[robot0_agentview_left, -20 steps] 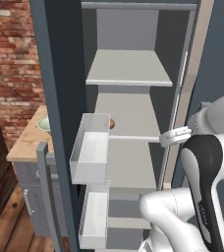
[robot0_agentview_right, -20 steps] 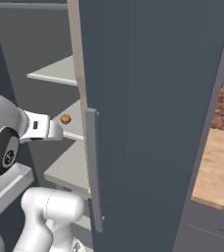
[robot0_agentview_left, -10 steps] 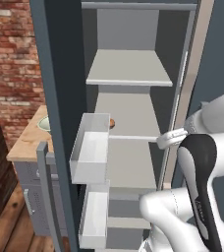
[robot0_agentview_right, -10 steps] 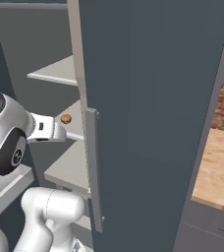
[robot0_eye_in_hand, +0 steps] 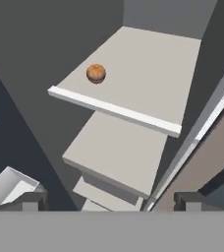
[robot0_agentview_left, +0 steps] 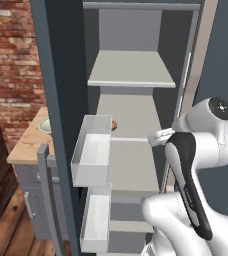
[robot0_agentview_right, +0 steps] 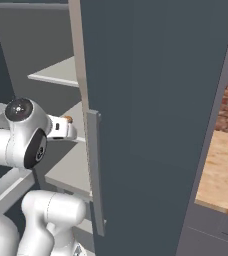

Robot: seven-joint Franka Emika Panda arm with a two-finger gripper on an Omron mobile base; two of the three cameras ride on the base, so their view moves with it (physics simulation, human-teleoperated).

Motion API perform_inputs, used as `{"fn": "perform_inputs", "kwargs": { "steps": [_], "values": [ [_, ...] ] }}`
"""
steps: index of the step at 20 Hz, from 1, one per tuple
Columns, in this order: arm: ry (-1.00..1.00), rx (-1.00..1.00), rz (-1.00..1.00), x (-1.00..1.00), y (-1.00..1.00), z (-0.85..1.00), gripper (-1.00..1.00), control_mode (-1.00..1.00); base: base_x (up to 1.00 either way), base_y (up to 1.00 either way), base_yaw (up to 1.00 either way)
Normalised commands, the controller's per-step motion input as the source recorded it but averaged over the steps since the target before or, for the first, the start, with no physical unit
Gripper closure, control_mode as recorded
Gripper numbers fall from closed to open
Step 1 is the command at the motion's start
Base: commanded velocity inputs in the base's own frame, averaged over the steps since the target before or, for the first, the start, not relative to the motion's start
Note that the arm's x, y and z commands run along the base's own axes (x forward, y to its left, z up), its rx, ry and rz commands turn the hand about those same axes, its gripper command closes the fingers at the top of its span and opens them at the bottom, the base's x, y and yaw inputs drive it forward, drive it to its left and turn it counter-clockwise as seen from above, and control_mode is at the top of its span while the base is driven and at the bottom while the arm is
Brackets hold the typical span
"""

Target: Take the bell pepper, orange, and tangerine from the freezer and place them in the bowl on the counter.

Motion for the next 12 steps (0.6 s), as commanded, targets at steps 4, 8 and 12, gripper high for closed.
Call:
{"fn": "perform_inputs", "kwargs": {
  "steps": [4, 8, 12],
  "values": [
    [-0.02, 0.0, 0.0, 0.56, 0.13, -0.18, -1.0, -1.0, 0.0, 0.0, 0.0],
    [0.0, 0.03, 0.0, 0.58, 0.06, -0.04, -1.0, -1.0, 0.0, 0.0, 0.0],
    [0.0, 0.01, 0.0, 0.46, 0.22, -0.08, -1.0, -1.0, 0.0, 0.0, 0.0]
  ]
}}
